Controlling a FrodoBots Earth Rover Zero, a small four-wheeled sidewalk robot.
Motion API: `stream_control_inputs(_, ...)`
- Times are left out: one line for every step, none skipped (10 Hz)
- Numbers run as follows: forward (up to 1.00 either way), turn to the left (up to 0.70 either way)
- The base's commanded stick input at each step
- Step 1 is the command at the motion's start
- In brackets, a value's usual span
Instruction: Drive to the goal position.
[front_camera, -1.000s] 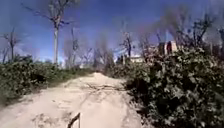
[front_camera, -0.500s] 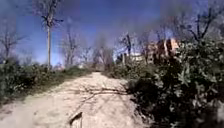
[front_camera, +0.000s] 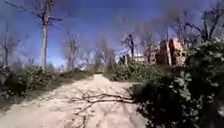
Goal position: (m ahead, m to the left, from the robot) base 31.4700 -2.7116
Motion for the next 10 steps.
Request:
stream_control_inputs(0.98,0.22)
stream_control_inputs(0.98,0.14)
stream_control_inputs(0.98,0.07)
stream_control_inputs(0.98,0.0)
stream_control_inputs(0.98,0.0)
stream_control_inputs(0.98,0.0)
stream_control_inputs(0.98,0.0)
stream_control_inputs(0.98,0.0)
stream_control_inputs(0.98,0.0)
stream_control_inputs(0.98,0.0)
